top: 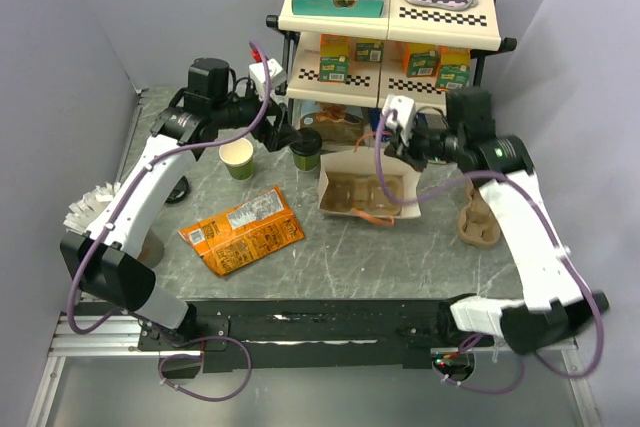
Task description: Pack the takeout coffee
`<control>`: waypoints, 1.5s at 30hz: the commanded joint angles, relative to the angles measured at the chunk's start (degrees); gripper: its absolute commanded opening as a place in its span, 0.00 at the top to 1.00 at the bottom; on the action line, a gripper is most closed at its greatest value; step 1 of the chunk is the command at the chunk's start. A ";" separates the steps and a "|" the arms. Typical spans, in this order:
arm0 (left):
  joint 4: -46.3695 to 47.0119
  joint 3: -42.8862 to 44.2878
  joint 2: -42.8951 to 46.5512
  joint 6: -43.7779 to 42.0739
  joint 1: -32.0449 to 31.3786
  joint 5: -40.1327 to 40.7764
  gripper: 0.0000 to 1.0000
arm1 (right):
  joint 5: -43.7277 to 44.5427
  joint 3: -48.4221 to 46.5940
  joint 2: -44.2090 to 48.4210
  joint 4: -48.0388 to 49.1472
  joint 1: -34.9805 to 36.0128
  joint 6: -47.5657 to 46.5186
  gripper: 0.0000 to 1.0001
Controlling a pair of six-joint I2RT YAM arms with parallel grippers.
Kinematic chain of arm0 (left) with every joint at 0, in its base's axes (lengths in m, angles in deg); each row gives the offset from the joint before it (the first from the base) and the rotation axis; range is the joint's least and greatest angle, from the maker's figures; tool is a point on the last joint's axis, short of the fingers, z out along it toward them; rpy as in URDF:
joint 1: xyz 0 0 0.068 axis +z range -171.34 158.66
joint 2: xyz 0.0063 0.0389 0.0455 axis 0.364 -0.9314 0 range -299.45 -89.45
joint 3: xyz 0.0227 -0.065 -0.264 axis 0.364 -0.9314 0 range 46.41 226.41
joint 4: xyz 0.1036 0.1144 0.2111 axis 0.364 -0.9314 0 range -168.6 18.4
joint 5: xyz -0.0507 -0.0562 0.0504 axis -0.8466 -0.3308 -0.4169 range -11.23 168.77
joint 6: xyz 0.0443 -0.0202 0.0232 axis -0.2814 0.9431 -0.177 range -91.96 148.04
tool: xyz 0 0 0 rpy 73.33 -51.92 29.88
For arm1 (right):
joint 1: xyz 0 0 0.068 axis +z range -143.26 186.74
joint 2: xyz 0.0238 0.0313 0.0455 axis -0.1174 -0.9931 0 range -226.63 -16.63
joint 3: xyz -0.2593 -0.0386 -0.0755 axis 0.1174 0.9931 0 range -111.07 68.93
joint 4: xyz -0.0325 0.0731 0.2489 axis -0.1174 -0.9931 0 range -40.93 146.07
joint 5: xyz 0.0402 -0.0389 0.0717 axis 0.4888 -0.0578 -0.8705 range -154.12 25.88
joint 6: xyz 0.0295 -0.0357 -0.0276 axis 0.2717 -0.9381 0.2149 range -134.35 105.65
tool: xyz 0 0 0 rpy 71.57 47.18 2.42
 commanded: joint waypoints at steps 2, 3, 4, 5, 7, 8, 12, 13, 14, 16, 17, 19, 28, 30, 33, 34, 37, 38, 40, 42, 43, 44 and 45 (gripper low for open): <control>2.84 -2.86 1.99 1.80 0.38 0.91 0.09 | 5.36 7.18 10.23 4.81 5.57 0.16 1.00; 2.92 -2.95 1.82 1.89 0.38 0.74 0.09 | 6.07 9.29 11.37 5.16 7.24 0.34 1.00; 3.01 -3.21 1.82 1.89 0.29 0.65 0.09 | 6.69 10.35 13.21 5.86 8.21 0.69 1.00; 3.19 -3.39 1.73 2.33 0.38 0.56 0.09 | 7.30 11.49 14.27 6.31 8.92 1.65 1.00; 3.45 -3.74 1.64 2.42 0.29 0.56 0.09 | 9.24 15.09 17.43 7.97 11.21 2.53 1.00; 3.54 -3.74 1.55 2.42 0.29 0.47 0.09 | 9.68 16.24 18.49 8.41 11.91 2.62 1.00; 3.72 -4.18 1.73 2.42 0.38 0.56 0.09 | 12.49 22.56 23.59 11.75 15.86 2.71 1.00; 3.63 -4.27 1.82 1.98 0.29 0.56 0.09 | 13.36 23.01 24.99 12.19 16.91 2.63 1.00; 3.19 -4.35 1.90 1.72 0.29 0.47 0.09 | 13.03 23.02 25.35 11.85 17.01 2.97 1.00; 2.49 -4.27 1.47 0.84 0.38 1.25 0.07 | 13.28 21.79 24.83 11.06 17.10 3.76 1.00; 1.96 -3.92 0.77 0.66 0.38 1.96 0.05 | 13.63 21.44 24.66 10.71 17.01 4.20 1.00; 1.61 -2.78 -0.37 1.97 0.29 5.54 0.02 | 15.21 20.56 24.39 10.35 16.84 4.12 1.00; 3.37 2.23 -12.66 5.23 0.29 14.61 0.01 | 14.61 16.87 21.24 7.46 12.01 8.50 1.00; 2.93 5.64 -15.75 5.32 0.29 16.11 0.01 | 13.64 15.03 19.92 6.32 10.35 9.21 1.00; 2.84 10.56 -20.85 6.46 0.21 17.34 0.01 | 13.37 13.36 18.07 3.68 8.76 10.09 1.00; 3.18 11.63 -22.69 8.29 0.12 18.21 0.01 | 13.37 12.91 17.54 2.46 7.45 10.88 1.00; 5.11 12.96 -24.11 14.51 -0.76 24.79 0.01 | 12.85 11.16 15.69 0.87 4.90 12.37 1.00; 6.95 12.70 -24.02 15.94 -1.20 26.64 0.01 | 12.85 10.80 15.25 0.25 4.45 12.64 1.00; 7.76 12.43 -24.46 19.88 -1.46 28.93 0.01 | 13.81 9.93 14.02 -0.37 3.83 13.34 1.00; 7.23 13.31 -24.81 21.13 -2.25 29.30 0.01 | 13.55 8.52 12.53 -1.25 2.78 13.79 1.00; 7.32 13.31 -24.99 21.49 -2.60 29.91 0.01 | 13.46 8.34 12.26 -1.25 2.69 13.87 1.00; 7.15 13.14 -24.99 21.66 -3.56 30.44 0.00 | 13.98 8.25 11.91 -1.07 2.51 13.96 1.00; 7.06 12.61 -24.90 21.67 -4.01 30.88 0.01 | 14.16 8.25 11.65 -0.38 2.42 14.14 1.00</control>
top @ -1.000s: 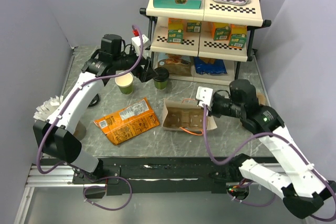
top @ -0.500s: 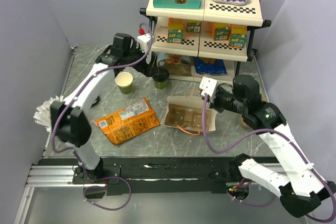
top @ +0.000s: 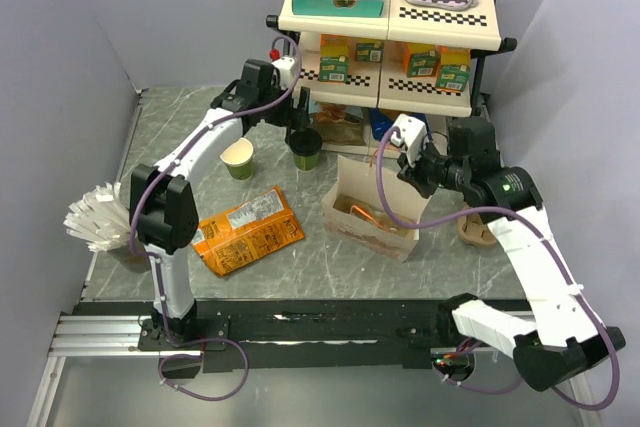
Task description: Pack the takeout coffee
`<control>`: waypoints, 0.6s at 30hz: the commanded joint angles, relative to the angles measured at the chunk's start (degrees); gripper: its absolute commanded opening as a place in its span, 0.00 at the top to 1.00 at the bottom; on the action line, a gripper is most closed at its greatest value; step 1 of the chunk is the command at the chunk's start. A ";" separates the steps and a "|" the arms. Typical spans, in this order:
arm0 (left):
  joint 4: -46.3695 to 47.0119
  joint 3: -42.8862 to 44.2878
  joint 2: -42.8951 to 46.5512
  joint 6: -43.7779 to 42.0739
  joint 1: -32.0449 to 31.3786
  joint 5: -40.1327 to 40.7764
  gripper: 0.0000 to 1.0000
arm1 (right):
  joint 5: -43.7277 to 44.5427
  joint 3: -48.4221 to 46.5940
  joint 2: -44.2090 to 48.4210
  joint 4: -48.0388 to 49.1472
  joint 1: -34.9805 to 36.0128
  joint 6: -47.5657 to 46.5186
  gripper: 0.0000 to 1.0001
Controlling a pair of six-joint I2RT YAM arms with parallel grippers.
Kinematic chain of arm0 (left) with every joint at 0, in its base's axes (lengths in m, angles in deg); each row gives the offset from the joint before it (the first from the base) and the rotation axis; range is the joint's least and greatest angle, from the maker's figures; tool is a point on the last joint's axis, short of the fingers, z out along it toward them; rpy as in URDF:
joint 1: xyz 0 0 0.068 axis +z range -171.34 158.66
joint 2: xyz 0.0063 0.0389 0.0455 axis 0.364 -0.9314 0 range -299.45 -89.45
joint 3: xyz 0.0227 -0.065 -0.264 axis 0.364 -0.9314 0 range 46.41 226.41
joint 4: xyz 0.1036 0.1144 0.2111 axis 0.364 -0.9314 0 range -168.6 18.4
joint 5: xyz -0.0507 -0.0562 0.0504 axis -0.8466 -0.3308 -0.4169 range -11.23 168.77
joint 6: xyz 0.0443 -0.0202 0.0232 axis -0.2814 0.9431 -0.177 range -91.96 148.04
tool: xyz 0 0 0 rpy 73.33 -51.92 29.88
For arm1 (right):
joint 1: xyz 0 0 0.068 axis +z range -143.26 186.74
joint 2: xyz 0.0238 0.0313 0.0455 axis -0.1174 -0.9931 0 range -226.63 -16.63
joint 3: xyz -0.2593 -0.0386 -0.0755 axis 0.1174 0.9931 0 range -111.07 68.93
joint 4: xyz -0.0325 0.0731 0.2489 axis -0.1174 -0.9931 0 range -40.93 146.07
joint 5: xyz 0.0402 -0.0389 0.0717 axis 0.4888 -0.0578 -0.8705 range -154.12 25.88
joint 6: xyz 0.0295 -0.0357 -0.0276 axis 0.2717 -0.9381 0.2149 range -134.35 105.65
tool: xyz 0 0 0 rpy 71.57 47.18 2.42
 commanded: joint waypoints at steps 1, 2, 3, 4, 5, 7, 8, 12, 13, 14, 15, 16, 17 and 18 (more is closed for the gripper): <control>2.51 1.77 0.65 4.47 -3.05 5.00 0.01 | 0.66 -3.29 -0.88 0.04 -0.81 2.73 1.00; 2.25 1.68 0.47 3.94 -4.01 6.14 0.01 | 0.66 -3.20 -0.97 0.31 -0.99 2.99 1.00; 1.38 1.85 0.21 3.41 -4.63 7.02 0.01 | 0.48 -3.11 -1.05 0.57 -0.90 3.26 1.00; 1.02 1.94 -0.31 2.80 -4.98 8.07 0.01 | 0.31 -3.11 -0.97 0.57 -1.07 3.87 1.00; 0.84 1.94 -0.49 2.62 -5.68 9.47 0.01 | -0.39 -3.03 -1.05 0.57 -1.16 4.05 1.00; 0.40 1.59 -1.02 2.00 -6.39 10.80 0.01 | -0.75 -3.11 -0.88 0.57 -1.16 4.31 1.00; 0.23 1.50 -1.19 1.74 -6.57 10.98 0.01 | -0.84 -3.29 -0.88 0.57 -1.08 4.49 1.00; -0.65 0.98 -1.99 0.77 -7.62 14.05 0.01 | -0.84 -3.55 -1.05 0.84 -1.16 4.84 1.00; -1.09 0.89 -2.07 0.95 -7.62 14.41 0.01 | -0.84 -3.64 -1.14 1.10 -1.16 5.01 1.00; -1.27 0.63 -2.25 1.12 -7.62 14.50 0.00 | -0.92 -3.73 -1.32 1.19 -1.08 5.02 1.00; -1.44 0.54 -2.60 1.65 -7.62 14.67 0.01 | -1.10 -3.73 -1.32 1.36 -1.16 5.28 1.00; -1.53 0.45 -2.69 1.74 -7.62 14.85 0.01 | -1.19 -3.82 -1.40 1.54 -1.25 5.37 1.00; -1.62 0.53 -2.95 2.17 -7.62 15.20 0.01 | -1.36 -3.90 -1.67 1.63 -1.16 5.45 1.00; -1.71 0.54 -3.22 2.35 -7.62 15.11 0.01 | -1.54 -3.90 -1.67 1.63 -1.16 5.54 1.00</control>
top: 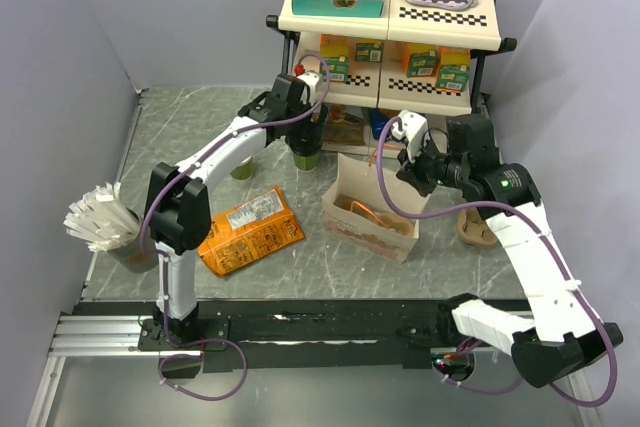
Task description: Pack the takeout coffee
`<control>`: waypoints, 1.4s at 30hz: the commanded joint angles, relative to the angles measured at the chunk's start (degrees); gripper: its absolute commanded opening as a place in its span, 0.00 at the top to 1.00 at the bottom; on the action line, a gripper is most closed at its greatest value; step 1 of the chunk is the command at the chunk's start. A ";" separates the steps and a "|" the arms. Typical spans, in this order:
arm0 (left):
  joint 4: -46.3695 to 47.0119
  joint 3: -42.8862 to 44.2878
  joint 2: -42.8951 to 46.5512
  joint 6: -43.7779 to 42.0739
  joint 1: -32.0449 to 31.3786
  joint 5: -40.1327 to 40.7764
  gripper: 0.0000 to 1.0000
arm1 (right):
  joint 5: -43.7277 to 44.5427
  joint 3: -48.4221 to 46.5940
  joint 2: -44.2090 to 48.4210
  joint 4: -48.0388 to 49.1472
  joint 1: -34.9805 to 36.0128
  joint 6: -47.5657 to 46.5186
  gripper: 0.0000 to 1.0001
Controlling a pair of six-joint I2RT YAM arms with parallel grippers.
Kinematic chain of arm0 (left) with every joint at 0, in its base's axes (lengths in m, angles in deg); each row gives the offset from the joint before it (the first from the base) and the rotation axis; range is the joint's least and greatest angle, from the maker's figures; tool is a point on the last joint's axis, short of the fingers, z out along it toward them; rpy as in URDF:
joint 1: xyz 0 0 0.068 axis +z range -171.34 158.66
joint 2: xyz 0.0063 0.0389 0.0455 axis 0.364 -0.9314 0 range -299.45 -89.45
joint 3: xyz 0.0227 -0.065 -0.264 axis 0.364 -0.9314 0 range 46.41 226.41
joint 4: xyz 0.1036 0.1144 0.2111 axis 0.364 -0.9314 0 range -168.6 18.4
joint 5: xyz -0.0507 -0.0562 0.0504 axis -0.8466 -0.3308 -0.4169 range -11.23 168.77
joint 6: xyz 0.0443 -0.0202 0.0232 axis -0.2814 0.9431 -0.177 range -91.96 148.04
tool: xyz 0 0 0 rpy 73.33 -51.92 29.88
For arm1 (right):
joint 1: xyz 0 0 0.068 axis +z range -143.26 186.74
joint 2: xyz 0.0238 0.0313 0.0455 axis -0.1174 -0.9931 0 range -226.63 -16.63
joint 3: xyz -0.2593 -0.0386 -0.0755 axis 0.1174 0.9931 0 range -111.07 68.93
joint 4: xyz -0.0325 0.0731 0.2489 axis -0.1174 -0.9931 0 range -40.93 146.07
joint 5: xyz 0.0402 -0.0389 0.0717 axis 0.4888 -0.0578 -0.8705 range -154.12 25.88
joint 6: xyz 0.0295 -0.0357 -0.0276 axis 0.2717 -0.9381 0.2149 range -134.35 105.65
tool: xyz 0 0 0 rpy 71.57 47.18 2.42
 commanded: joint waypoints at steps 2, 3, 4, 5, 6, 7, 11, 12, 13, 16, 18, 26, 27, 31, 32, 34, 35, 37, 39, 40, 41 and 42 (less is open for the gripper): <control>-0.99 1.02 -1.45 1.19 0.07 2.39 0.01 | -1.17 -3.25 -0.77 1.85 -0.36 1.94 1.00; -0.99 1.19 -1.80 1.37 0.07 2.30 0.01 | -1.26 -3.25 -0.78 1.76 -0.44 1.85 1.00; -0.99 1.72 -2.15 1.37 0.07 2.22 0.01 | -1.60 -3.34 -0.86 1.76 -0.44 1.85 1.00; -1.08 1.98 -2.50 1.37 0.07 2.13 0.00 | -1.70 -3.34 -1.12 1.67 -0.44 1.76 1.00; -1.16 2.25 -2.94 1.37 0.16 2.13 0.01 | -1.78 -3.51 -1.21 1.59 -0.44 1.59 1.00; -1.25 2.51 -3.21 1.46 0.07 2.13 0.01 | -1.96 -3.69 -1.30 1.50 -0.36 1.50 1.00; -1.43 2.69 -3.73 1.46 0.16 1.95 0.01 | -1.87 -3.95 -1.74 1.41 -0.44 1.23 1.00; -1.52 2.69 -3.91 1.55 0.07 1.86 0.01 | -1.87 -3.95 -1.83 1.58 -0.36 1.32 1.00; -1.52 2.60 -4.00 1.55 0.07 1.60 0.01 | -1.87 -4.04 -1.83 1.58 -0.35 1.32 1.00; -1.60 2.34 -3.82 1.55 0.16 1.34 0.01 | -1.87 -4.04 -1.92 1.67 -0.44 1.50 1.00; -1.52 2.34 -3.74 1.55 0.07 1.42 0.01 | -1.78 -3.95 -1.83 1.85 -0.44 1.41 1.00; -1.08 3.74 -4.53 0.58 0.07 2.04 0.01 | -1.61 -3.78 -1.83 2.11 -0.36 1.50 1.00; -0.99 3.83 -4.44 0.32 0.07 2.39 0.01 | -1.61 -3.78 -1.83 2.11 -0.53 1.59 1.00; -0.64 4.27 -4.26 -0.56 -0.02 3.09 0.01 | -1.43 -3.69 -1.83 2.02 -0.53 1.59 1.00; -0.81 4.45 -4.44 -0.65 -0.02 3.09 0.01 | -1.43 -3.69 -1.83 2.02 -0.53 1.50 1.00; -0.81 4.18 -4.35 -0.91 -0.02 2.66 0.01 | -1.26 -3.69 -2.01 2.02 -0.44 1.50 1.00; -0.90 4.10 -4.18 -1.00 -0.11 2.48 0.01 | -1.26 -3.69 -2.09 2.11 -0.53 1.41 1.00; -0.99 3.66 -4.00 -1.09 -0.19 1.96 0.02 | -1.34 -3.69 -2.27 2.11 -0.53 1.41 1.00; -1.25 3.39 -3.91 -0.91 -0.19 1.78 0.03 | -1.26 -3.69 -2.36 2.29 -0.53 1.50 1.00; -1.34 3.39 -4.00 -0.83 -0.19 1.34 0.03 | -1.34 -3.78 -2.36 2.29 -0.62 1.50 1.00; -1.43 3.31 -4.09 -0.74 -0.19 1.08 0.04 | -1.26 -3.78 -2.36 2.29 -0.62 1.50 1.00; -1.52 3.04 -4.00 -0.82 -0.19 0.90 0.04 | -1.26 -3.86 -2.36 2.37 -0.62 1.50 1.00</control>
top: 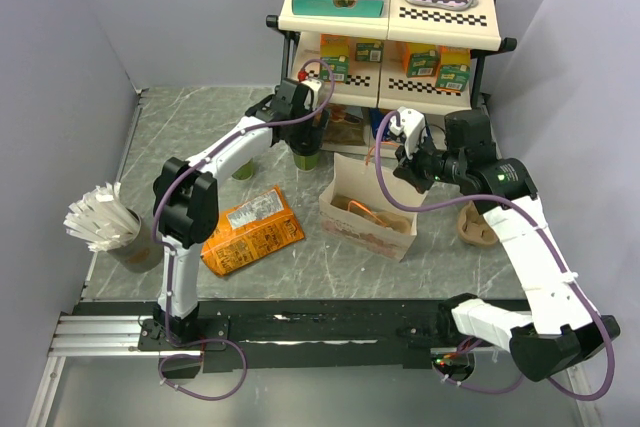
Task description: Pack the takeout coffee
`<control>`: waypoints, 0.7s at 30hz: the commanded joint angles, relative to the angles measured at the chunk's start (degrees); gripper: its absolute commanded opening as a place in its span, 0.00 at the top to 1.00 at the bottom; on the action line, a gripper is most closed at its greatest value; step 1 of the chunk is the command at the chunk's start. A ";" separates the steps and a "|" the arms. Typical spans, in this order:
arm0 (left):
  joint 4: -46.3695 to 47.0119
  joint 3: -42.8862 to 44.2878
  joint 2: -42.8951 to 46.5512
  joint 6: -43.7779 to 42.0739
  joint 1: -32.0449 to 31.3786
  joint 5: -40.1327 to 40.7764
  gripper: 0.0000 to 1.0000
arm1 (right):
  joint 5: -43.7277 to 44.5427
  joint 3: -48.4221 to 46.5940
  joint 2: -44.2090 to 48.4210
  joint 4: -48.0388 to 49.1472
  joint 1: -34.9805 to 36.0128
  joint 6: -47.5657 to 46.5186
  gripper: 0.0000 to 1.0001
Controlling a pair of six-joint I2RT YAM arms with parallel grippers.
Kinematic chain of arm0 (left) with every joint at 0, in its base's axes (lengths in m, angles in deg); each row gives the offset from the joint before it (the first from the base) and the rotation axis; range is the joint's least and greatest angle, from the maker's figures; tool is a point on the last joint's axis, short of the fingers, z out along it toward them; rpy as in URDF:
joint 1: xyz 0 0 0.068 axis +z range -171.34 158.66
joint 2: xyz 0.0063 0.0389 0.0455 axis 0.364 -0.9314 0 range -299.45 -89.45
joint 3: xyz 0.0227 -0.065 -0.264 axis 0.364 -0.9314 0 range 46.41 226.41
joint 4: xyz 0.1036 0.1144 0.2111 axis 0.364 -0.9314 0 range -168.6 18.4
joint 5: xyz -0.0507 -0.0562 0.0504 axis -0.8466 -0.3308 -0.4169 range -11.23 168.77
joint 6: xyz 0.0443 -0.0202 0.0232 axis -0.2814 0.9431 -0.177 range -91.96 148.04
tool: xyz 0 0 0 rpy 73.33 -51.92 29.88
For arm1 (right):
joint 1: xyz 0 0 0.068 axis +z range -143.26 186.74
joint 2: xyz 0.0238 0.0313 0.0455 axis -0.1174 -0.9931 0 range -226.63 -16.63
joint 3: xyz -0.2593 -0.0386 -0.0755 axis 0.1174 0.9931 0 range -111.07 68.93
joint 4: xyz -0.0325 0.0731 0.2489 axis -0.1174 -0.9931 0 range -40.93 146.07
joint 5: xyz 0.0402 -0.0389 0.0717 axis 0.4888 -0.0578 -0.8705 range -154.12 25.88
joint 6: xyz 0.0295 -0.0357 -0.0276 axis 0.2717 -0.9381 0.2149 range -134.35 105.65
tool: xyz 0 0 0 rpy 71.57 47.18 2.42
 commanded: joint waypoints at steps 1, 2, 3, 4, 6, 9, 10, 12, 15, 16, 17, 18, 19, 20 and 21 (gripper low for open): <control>-0.07 1.10 0.61 -0.19 -0.35 -1.29 0.05 | -0.01 -2.90 -0.54 1.90 -0.42 0.73 1.00; -0.16 1.01 0.61 -0.19 -0.35 -1.38 0.07 | -0.01 -2.90 -0.63 1.89 -0.51 0.73 1.00; -0.08 0.92 0.70 -0.19 -0.35 -1.47 0.07 | 0.08 -2.99 -0.63 1.98 -0.51 0.73 1.00; -0.07 0.92 0.61 -0.19 -0.35 -1.64 0.08 | -0.01 -2.99 -0.63 1.98 -0.51 0.73 1.00; -0.07 0.92 0.61 -0.28 -0.35 -1.90 0.10 | -0.01 -2.90 -0.55 1.98 -0.51 0.73 1.00; -0.07 0.92 0.70 -0.37 -0.43 -2.34 0.16 | -0.01 -2.82 -0.46 2.16 -0.42 0.82 1.00; -0.07 0.92 0.79 -0.45 -0.44 -2.34 0.17 | -0.01 -2.82 -0.46 2.24 -0.42 0.82 1.00; -0.16 0.83 0.79 -0.54 -0.43 -2.43 0.17 | 0.08 -2.73 -0.37 2.25 -0.51 0.91 1.00; -0.16 0.39 0.79 -0.80 -0.43 -2.61 0.19 | 0.25 -2.64 -0.28 2.42 -0.42 0.91 1.00; -0.16 0.39 0.87 -0.89 -0.44 -2.52 0.20 | 0.25 -2.55 -0.37 2.42 -0.51 0.91 1.00; -0.16 0.22 0.79 -1.07 -0.44 -2.52 0.20 | 0.25 -2.55 -0.28 2.51 -0.51 0.91 1.00; -0.16 0.13 0.87 -1.16 -0.44 -2.52 0.21 | 0.34 -2.55 -0.19 2.51 -0.51 0.91 1.00; -0.16 0.13 0.79 -1.24 -0.44 -2.52 0.21 | 0.25 -2.46 -0.19 2.51 -0.51 1.00 1.00; -0.16 0.13 0.87 -1.42 -0.44 -2.52 0.22 | 0.25 -2.46 -0.19 2.51 -0.51 0.91 1.00; -0.16 0.13 0.88 -1.42 -0.44 -2.52 0.22 | 0.34 -2.46 -0.19 2.51 -0.42 0.91 1.00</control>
